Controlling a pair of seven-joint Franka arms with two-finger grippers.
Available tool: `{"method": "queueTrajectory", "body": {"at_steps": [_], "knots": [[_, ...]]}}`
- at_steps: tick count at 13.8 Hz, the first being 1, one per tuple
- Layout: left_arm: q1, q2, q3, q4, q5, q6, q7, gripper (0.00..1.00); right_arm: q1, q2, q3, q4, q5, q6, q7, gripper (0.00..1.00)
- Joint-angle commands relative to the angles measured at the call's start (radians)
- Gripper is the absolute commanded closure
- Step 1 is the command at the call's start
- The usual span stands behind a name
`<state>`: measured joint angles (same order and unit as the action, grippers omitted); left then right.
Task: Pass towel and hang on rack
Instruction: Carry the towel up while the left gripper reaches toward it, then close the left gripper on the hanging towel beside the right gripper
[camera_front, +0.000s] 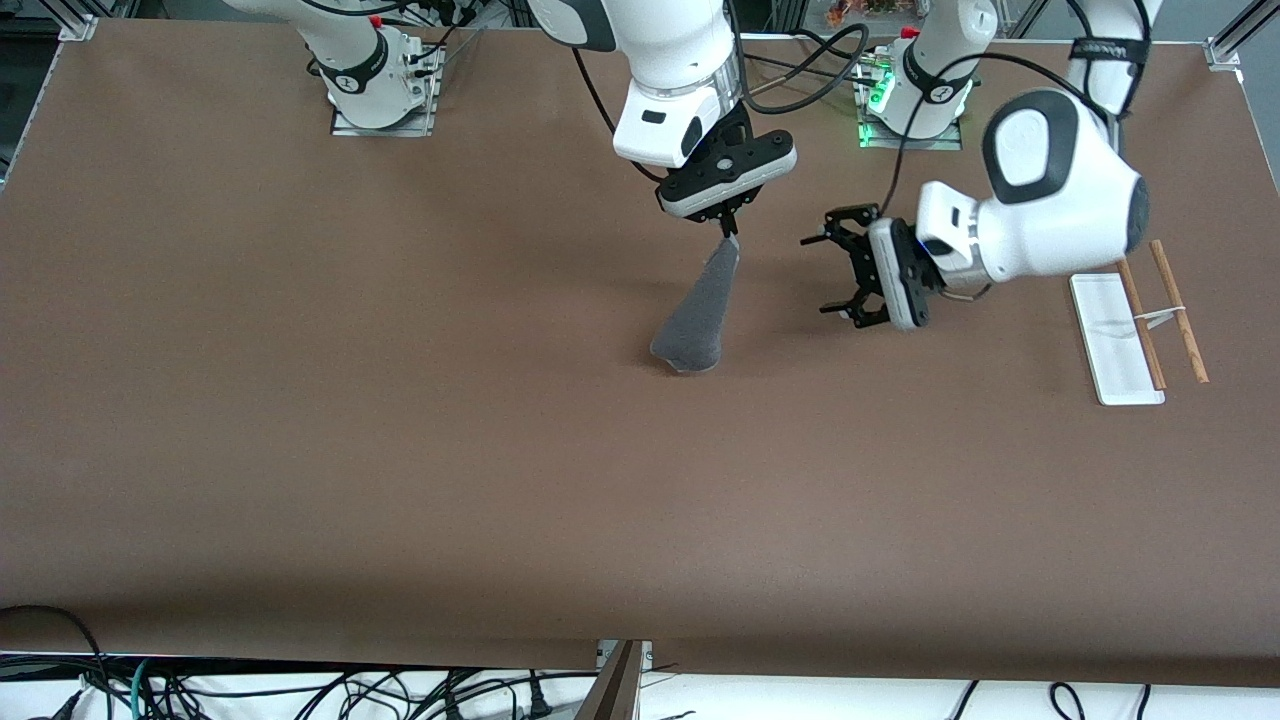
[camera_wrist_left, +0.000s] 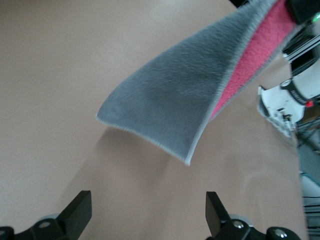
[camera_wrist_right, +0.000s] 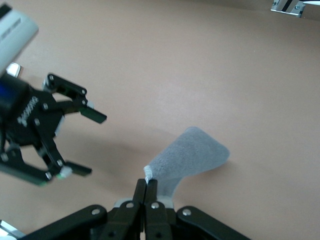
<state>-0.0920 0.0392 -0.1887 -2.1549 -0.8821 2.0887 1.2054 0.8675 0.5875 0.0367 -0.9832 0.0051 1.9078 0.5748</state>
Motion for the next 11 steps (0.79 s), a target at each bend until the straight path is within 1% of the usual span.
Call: {"method": "queueTrajectory", "body": {"at_steps": [1, 3, 4, 5, 7, 9, 11], "knots": [[0.001, -0.078, -0.096, -0.132, -0.095, 0.163, 0.028, 0.00, 0.007, -0.005, -0.008, 0.004, 0.003, 0.007, 0.007, 1.00], [-0.005, -0.065, -0.132, -0.141, -0.120, 0.240, 0.035, 0.00, 0.007, -0.005, -0.008, 0.004, 0.003, 0.017, 0.007, 1.00], [-0.005, -0.053, -0.170, -0.141, -0.148, 0.285, 0.036, 0.00, 0.007, -0.005, -0.008, 0.004, 0.003, 0.019, 0.007, 1.00], [-0.003, -0.044, -0.193, -0.141, -0.178, 0.318, 0.045, 0.00, 0.005, -0.006, -0.009, 0.004, 0.003, 0.019, 0.007, 1.00], [-0.003, -0.032, -0.196, -0.141, -0.181, 0.321, 0.062, 0.00, 0.007, -0.006, -0.009, 0.004, 0.004, 0.019, 0.005, 1.00], [-0.005, -0.025, -0.198, -0.140, -0.184, 0.333, 0.068, 0.06, 0.005, -0.006, -0.009, 0.004, 0.004, 0.019, 0.005, 1.00], [-0.005, -0.004, -0.228, -0.140, -0.190, 0.372, 0.071, 0.05, 0.005, -0.006, -0.009, 0.004, 0.004, 0.019, 0.004, 1.00]]}}
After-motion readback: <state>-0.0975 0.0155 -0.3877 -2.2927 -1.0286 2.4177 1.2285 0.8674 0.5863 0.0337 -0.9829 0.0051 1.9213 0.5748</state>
